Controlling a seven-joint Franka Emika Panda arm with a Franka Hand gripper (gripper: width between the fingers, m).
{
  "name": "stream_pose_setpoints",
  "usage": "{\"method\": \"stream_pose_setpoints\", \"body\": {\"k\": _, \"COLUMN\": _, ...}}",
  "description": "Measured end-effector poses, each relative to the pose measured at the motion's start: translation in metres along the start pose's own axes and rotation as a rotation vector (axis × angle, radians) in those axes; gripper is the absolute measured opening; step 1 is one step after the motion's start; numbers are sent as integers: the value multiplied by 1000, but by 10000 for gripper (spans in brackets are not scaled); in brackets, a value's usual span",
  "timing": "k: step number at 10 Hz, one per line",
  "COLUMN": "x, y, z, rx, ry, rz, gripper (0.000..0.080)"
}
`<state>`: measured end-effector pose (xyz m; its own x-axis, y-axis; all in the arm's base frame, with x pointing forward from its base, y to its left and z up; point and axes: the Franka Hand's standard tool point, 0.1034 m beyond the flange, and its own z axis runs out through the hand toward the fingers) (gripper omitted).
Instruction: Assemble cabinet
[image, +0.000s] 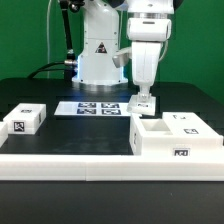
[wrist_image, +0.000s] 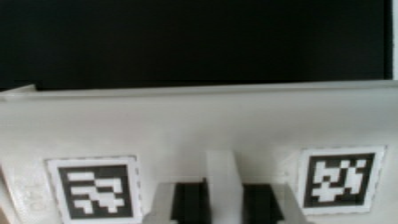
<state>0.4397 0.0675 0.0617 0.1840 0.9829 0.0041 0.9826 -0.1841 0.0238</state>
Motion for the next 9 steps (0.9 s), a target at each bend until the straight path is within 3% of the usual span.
{"method": "stream_pose_setpoints", "body": {"k": 5, "x": 0, "y": 0, "z": 0, "rx": 0, "ry": 0, "rz": -11, "gripper": 70}}
{"method": "stream_pose_setpoints", "body": {"k": 9, "x": 11, "y": 15, "z": -4, "rx": -4, "ry": 0, "rz": -44, "gripper": 70}}
